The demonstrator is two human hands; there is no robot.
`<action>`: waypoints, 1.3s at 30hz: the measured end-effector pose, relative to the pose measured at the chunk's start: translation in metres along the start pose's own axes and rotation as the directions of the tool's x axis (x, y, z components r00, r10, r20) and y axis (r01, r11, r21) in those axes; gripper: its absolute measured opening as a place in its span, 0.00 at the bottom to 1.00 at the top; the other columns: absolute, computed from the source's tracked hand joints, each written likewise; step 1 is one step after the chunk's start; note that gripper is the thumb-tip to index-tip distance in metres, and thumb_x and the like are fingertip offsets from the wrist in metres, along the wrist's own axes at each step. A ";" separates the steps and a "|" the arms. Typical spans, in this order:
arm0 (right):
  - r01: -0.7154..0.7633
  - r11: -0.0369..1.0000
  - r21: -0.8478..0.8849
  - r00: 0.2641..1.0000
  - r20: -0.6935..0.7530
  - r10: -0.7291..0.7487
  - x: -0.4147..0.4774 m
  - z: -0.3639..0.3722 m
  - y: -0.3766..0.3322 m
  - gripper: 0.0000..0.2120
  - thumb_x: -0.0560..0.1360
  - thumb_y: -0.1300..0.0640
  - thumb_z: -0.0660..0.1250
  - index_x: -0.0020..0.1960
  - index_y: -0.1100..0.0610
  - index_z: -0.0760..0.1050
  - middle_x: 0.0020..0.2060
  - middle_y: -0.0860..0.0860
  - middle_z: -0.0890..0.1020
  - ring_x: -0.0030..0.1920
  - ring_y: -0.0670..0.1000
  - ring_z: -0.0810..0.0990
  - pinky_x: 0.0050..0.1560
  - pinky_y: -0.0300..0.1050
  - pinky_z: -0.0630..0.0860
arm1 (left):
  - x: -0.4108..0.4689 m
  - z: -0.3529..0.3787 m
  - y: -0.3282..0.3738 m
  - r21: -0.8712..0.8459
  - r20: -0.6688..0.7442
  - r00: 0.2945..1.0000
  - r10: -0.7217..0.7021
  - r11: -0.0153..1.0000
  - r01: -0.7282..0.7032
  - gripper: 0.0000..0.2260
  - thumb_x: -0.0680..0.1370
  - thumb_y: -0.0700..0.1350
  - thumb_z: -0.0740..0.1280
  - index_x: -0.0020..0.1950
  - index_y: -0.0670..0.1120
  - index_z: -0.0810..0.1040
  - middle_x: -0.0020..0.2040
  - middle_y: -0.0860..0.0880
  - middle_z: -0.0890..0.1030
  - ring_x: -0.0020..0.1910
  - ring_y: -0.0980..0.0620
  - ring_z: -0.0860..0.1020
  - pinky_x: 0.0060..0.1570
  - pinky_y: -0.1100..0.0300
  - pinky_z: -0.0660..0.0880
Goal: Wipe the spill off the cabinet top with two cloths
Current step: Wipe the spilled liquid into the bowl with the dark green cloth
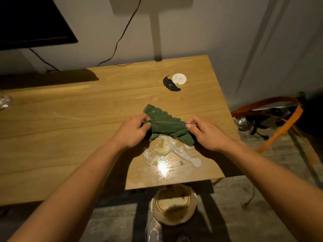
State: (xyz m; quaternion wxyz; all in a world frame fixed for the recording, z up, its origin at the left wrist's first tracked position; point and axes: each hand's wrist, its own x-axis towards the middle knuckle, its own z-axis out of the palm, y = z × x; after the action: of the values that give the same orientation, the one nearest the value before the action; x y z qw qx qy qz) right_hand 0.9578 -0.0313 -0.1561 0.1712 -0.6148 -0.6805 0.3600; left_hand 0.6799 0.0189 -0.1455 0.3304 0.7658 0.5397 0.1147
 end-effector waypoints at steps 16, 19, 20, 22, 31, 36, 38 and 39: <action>0.246 0.964 -0.101 0.963 0.135 -0.232 -0.028 0.019 0.000 0.04 0.83 0.50 0.59 0.56 0.50 0.68 0.48 0.40 0.78 0.42 0.44 0.76 0.40 0.40 0.68 | -0.101 0.044 0.006 -0.022 -0.225 0.962 -0.153 0.988 0.152 0.02 0.82 0.50 0.60 0.52 0.54 0.72 0.36 0.51 0.79 0.35 0.54 0.74 0.35 0.55 0.65; 0.244 0.957 -0.155 0.962 0.166 -0.218 -0.030 0.010 0.002 0.05 0.83 0.49 0.58 0.56 0.48 0.68 0.41 0.37 0.76 0.39 0.39 0.75 0.36 0.33 0.68 | -0.105 0.056 0.013 -0.029 -0.268 0.946 -0.182 0.983 0.181 0.04 0.81 0.49 0.61 0.54 0.52 0.73 0.32 0.53 0.75 0.35 0.47 0.73 0.37 0.53 0.64; 0.237 0.957 -0.168 0.962 0.174 -0.208 -0.031 0.008 0.003 0.04 0.83 0.48 0.58 0.56 0.47 0.68 0.40 0.38 0.76 0.39 0.40 0.75 0.36 0.33 0.67 | -0.107 0.059 0.015 -0.028 -0.267 0.945 -0.191 0.981 0.190 0.05 0.81 0.50 0.61 0.55 0.51 0.73 0.32 0.53 0.74 0.35 0.46 0.73 0.37 0.53 0.64; 0.235 0.955 -0.180 0.963 0.180 -0.203 -0.037 0.005 0.006 0.04 0.83 0.48 0.58 0.56 0.47 0.68 0.39 0.36 0.75 0.39 0.40 0.75 0.36 0.36 0.66 | -0.111 0.067 0.016 -0.040 -0.264 0.945 -0.195 0.981 0.191 0.05 0.81 0.51 0.61 0.55 0.52 0.73 0.31 0.53 0.74 0.35 0.45 0.73 0.37 0.53 0.63; 0.271 0.929 -0.253 0.959 0.154 -0.238 -0.070 0.005 0.016 0.19 0.83 0.55 0.62 0.73 0.47 0.71 0.57 0.53 0.85 0.41 0.36 0.79 0.43 0.20 0.65 | -0.122 0.077 0.026 -0.061 -0.226 0.956 -0.188 0.982 0.178 0.05 0.81 0.53 0.60 0.54 0.55 0.71 0.30 0.51 0.74 0.35 0.45 0.74 0.36 0.53 0.65; 0.195 0.952 -0.235 0.980 0.084 -0.180 -0.084 0.017 0.011 0.19 0.82 0.48 0.63 0.71 0.48 0.74 0.68 0.50 0.77 0.69 0.49 0.74 0.67 0.41 0.67 | -0.128 0.078 0.030 -0.093 -0.227 0.953 -0.203 0.978 0.186 0.06 0.81 0.53 0.60 0.55 0.54 0.72 0.29 0.50 0.74 0.32 0.52 0.73 0.34 0.53 0.63; 0.157 0.960 -0.230 0.986 0.094 -0.139 -0.095 0.021 0.006 0.23 0.78 0.42 0.66 0.72 0.48 0.73 0.69 0.48 0.76 0.72 0.47 0.71 0.71 0.44 0.65 | -0.132 0.078 0.032 -0.111 -0.217 0.952 -0.215 0.975 0.194 0.07 0.82 0.53 0.59 0.56 0.53 0.72 0.29 0.50 0.73 0.33 0.52 0.72 0.34 0.53 0.63; 0.139 0.966 -0.216 0.988 0.093 -0.122 -0.100 0.024 0.004 0.25 0.77 0.41 0.67 0.72 0.48 0.73 0.70 0.47 0.75 0.72 0.46 0.69 0.72 0.45 0.64 | -0.134 0.079 0.033 -0.117 -0.218 0.951 -0.218 0.973 0.197 0.07 0.82 0.53 0.59 0.57 0.53 0.72 0.30 0.50 0.72 0.33 0.51 0.71 0.34 0.53 0.62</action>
State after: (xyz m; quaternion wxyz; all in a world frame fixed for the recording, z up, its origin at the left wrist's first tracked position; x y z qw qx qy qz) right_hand 0.9632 -0.1343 -0.1546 0.0980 -0.5692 -0.7616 0.2939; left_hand 0.6944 -0.1386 -0.1598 0.3119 0.6699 0.6457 0.1923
